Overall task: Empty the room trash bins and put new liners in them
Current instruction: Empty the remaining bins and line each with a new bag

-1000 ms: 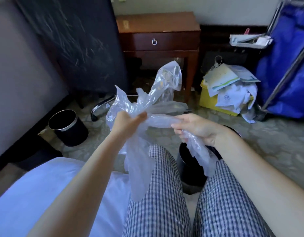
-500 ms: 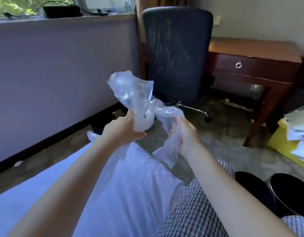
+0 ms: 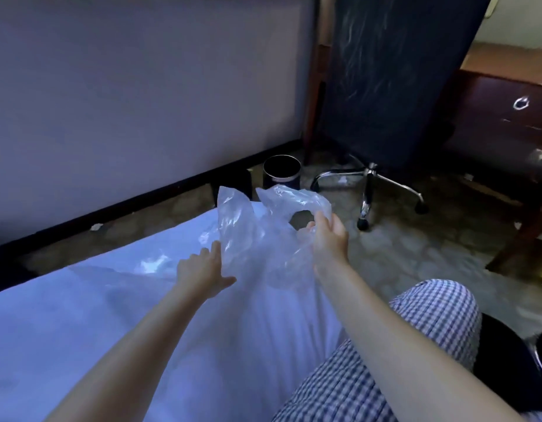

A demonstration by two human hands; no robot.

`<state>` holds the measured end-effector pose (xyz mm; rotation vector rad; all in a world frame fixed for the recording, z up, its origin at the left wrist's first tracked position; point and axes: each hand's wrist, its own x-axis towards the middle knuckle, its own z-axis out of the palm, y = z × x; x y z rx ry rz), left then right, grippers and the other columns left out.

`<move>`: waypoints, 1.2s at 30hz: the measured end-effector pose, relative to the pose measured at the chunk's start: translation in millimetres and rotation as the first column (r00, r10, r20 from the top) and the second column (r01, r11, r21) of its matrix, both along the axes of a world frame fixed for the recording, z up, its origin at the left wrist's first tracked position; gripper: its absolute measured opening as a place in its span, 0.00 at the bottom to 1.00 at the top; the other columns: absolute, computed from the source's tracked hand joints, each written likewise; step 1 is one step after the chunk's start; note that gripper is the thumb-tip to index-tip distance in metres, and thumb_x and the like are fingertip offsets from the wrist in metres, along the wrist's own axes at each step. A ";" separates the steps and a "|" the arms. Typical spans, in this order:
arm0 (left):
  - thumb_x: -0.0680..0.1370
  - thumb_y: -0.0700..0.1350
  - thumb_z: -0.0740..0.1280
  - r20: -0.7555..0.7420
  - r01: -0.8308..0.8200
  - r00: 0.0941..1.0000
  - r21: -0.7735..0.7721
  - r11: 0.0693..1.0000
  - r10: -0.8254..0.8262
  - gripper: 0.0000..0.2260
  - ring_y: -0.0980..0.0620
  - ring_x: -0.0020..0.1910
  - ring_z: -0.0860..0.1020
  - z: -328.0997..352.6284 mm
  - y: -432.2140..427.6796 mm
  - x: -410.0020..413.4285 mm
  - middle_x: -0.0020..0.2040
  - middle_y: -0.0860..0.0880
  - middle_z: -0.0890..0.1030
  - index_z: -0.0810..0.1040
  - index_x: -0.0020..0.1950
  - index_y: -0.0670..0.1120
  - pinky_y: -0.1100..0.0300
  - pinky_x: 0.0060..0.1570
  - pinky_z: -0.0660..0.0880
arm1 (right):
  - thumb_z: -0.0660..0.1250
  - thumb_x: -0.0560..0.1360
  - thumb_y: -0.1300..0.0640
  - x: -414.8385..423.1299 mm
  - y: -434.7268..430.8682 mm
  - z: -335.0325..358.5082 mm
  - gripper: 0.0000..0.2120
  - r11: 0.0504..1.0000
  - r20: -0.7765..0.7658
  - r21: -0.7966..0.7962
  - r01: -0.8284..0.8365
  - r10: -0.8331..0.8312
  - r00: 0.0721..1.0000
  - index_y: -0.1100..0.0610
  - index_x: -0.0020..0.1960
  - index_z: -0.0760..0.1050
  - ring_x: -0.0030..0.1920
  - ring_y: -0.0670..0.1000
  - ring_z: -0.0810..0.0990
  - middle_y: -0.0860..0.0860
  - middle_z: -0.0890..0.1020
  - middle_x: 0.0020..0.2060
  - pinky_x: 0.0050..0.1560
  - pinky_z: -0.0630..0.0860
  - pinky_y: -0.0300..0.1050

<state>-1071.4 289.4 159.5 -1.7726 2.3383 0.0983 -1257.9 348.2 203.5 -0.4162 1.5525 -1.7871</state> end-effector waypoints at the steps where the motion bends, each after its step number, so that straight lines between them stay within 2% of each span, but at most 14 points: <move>1: 0.74 0.64 0.64 0.008 -0.001 1.000 0.000 1.000 0.001 0.36 0.44 0.62 0.71 -5.6 2.8 -1.4 0.64 0.46 0.70 0.54 0.72 0.45 0.53 0.51 0.66 | 0.59 0.77 0.62 -3.3 2.3 -0.8 0.13 1.000 -0.010 0.010 0.015 -0.015 1.000 0.55 0.34 0.67 0.30 0.48 0.68 0.48 0.70 0.29 0.33 0.67 0.40; 3: 0.73 0.65 0.64 0.011 -0.009 1.000 -0.021 1.000 0.009 0.41 0.44 0.66 0.67 -9.5 7.0 -4.3 0.68 0.46 0.66 0.49 0.74 0.44 0.50 0.61 0.63 | 0.59 0.77 0.61 -12.0 7.3 -1.8 0.12 0.999 -0.025 0.033 0.037 -0.036 0.999 0.55 0.34 0.67 0.30 0.47 0.68 0.48 0.71 0.30 0.32 0.67 0.39; 5: 0.73 0.64 0.64 -0.098 -0.021 0.995 -0.076 0.997 0.013 0.42 0.44 0.69 0.63 -3.3 10.7 -7.0 0.73 0.46 0.61 0.47 0.76 0.44 0.48 0.66 0.59 | 0.60 0.77 0.60 -20.5 12.0 -2.1 0.11 0.997 -0.035 0.054 0.051 -0.049 0.998 0.55 0.35 0.68 0.30 0.47 0.68 0.48 0.71 0.30 0.32 0.67 0.39; 7: 0.74 0.61 0.64 -0.250 -0.008 0.968 -0.154 0.988 -0.031 0.39 0.46 0.71 0.60 9.4 13.9 -13.0 0.74 0.47 0.59 0.49 0.76 0.45 0.49 0.68 0.56 | 0.61 0.76 0.60 -27.6 16.6 -1.3 0.10 0.997 -0.008 0.059 0.052 -0.051 0.999 0.55 0.36 0.69 0.30 0.48 0.69 0.48 0.71 0.30 0.33 0.68 0.40; 10: 0.77 0.55 0.63 -0.433 0.092 0.878 -0.262 0.961 -0.202 0.29 0.47 0.71 0.62 30.1 20.1 -33.1 0.71 0.49 0.65 0.58 0.74 0.46 0.53 0.67 0.55 | 0.62 0.76 0.58 -37.7 24.4 -0.2 0.09 0.998 0.095 0.042 0.048 -0.052 0.994 0.53 0.38 0.72 0.30 0.49 0.70 0.49 0.73 0.31 0.31 0.68 0.39; 13: 0.79 0.49 0.64 -0.708 0.234 0.644 -0.178 0.956 -0.290 0.16 0.52 0.65 0.70 44.5 32.7 -69.1 0.62 0.51 0.75 0.72 0.65 0.46 0.59 0.64 0.62 | 0.63 0.75 0.57 -53.4 31.6 3.0 0.07 0.997 0.124 0.021 0.068 -0.070 0.990 0.54 0.39 0.73 0.31 0.50 0.71 0.50 0.74 0.32 0.35 0.68 0.43; 16: 0.77 0.54 0.62 -0.898 0.417 0.399 0.000 0.909 -0.183 0.12 0.62 0.51 0.77 58.3 49.9 -117.1 0.49 0.57 0.79 0.77 0.54 0.49 0.64 0.55 0.71 | 0.62 0.74 0.56 -75.7 38.8 13.1 0.05 0.989 0.137 -0.007 0.146 -0.143 0.980 0.54 0.42 0.74 0.35 0.51 0.73 0.50 0.75 0.34 0.39 0.69 0.45; 19: 0.73 0.58 0.60 -0.956 0.559 0.273 0.068 0.826 -0.106 0.12 0.68 0.42 0.75 70.8 70.5 -167.1 0.43 0.59 0.78 0.75 0.49 0.53 0.71 0.45 0.70 | 0.61 0.75 0.55 -103.6 48.7 24.4 0.06 0.973 0.157 -0.028 0.229 -0.222 0.962 0.54 0.47 0.76 0.36 0.51 0.76 0.51 0.78 0.37 0.39 0.72 0.45; 22: 0.71 0.59 0.64 -0.974 0.637 0.212 0.072 0.767 -0.084 0.11 0.66 0.40 0.75 81.1 86.9 -216.9 0.38 0.63 0.77 0.74 0.47 0.54 0.73 0.41 0.69 | 0.60 0.78 0.56 -135.8 60.8 37.3 0.07 0.948 0.163 -0.055 0.312 -0.300 0.940 0.56 0.50 0.76 0.35 0.51 0.79 0.52 0.81 0.38 0.37 0.75 0.43; 25: 0.69 0.62 0.62 -0.984 0.686 0.135 0.006 0.728 -0.119 0.24 0.64 0.52 0.78 91.3 98.8 -274.0 0.50 0.58 0.81 0.77 0.59 0.49 0.70 0.51 0.72 | 0.58 0.79 0.59 -170.5 69.5 51.4 0.10 0.930 0.176 -0.132 0.344 -0.320 0.931 0.61 0.52 0.76 0.37 0.56 0.79 0.57 0.81 0.39 0.40 0.76 0.45; 28: 0.73 0.59 0.61 -0.998 0.618 0.066 0.024 0.785 -0.022 0.20 0.61 0.49 0.80 101.5 109.6 -327.5 0.46 0.55 0.82 0.78 0.54 0.45 0.66 0.51 0.75 | 0.61 0.77 0.54 -199.3 79.5 59.3 0.14 0.918 0.164 -0.192 0.347 -0.319 0.934 0.64 0.56 0.75 0.44 0.59 0.79 0.61 0.80 0.43 0.51 0.77 0.52; 30: 0.79 0.53 0.61 -0.994 0.608 0.069 0.109 0.787 0.085 0.16 0.55 0.43 0.80 104.0 117.4 -356.6 0.41 0.50 0.81 0.77 0.48 0.40 0.59 0.46 0.76 | 0.60 0.79 0.56 -218.1 90.4 56.7 0.10 0.924 0.006 -0.199 0.328 -0.333 0.943 0.64 0.51 0.74 0.41 0.54 0.79 0.57 0.79 0.38 0.47 0.76 0.48; 33: 0.81 0.45 0.58 -0.952 0.643 0.179 0.303 0.703 0.247 0.13 0.53 0.32 0.76 97.5 126.8 -384.6 0.34 0.46 0.76 0.77 0.44 0.39 0.64 0.29 0.73 | 0.56 0.82 0.58 -246.5 120.1 44.3 0.11 0.931 -0.290 -0.029 0.363 -0.355 0.889 0.59 0.45 0.75 0.39 0.48 0.78 0.51 0.79 0.37 0.40 0.74 0.37; 36: 0.81 0.44 0.58 -0.883 0.647 0.314 0.468 0.601 0.349 0.11 0.58 0.21 0.72 78.2 141.2 -399.4 0.31 0.47 0.74 0.78 0.47 0.41 0.67 0.21 0.67 | 0.56 0.80 0.57 -272.6 156.5 20.7 0.13 0.909 -0.472 0.211 0.360 -0.228 0.852 0.63 0.43 0.74 0.38 0.54 0.75 0.56 0.77 0.36 0.39 0.71 0.44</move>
